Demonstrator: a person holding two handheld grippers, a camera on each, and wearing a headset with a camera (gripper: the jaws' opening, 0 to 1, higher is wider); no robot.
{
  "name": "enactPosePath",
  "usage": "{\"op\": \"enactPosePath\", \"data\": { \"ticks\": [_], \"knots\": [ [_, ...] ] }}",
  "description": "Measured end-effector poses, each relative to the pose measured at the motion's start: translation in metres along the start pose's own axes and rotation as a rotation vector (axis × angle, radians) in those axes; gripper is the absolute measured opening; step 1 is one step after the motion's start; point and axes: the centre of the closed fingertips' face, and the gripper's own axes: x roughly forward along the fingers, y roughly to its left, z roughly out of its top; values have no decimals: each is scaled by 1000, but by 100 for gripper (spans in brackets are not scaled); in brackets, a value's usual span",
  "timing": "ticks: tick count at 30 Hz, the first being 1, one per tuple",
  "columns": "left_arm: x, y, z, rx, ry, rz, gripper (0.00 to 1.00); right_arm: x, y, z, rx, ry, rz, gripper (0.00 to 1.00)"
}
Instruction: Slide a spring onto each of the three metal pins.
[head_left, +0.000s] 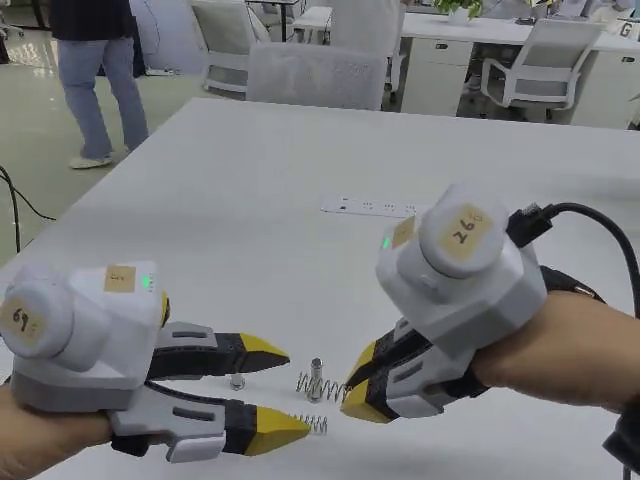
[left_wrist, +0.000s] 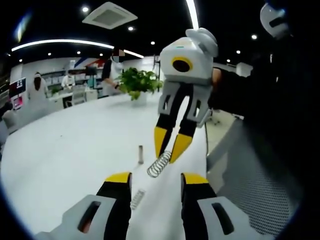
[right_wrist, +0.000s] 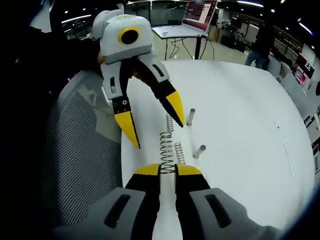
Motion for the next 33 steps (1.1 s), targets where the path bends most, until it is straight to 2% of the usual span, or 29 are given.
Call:
{"op": "enactPosePath", "data": {
  "ticks": [15,33],
  "knots": [
    [5,-14,-2,5,4,-61,19,3,15,2,-71,16,45,7],
    [5,-20,-2,13,6,-87,9,4,18,3,-119,17,51,7]
  ]
}}
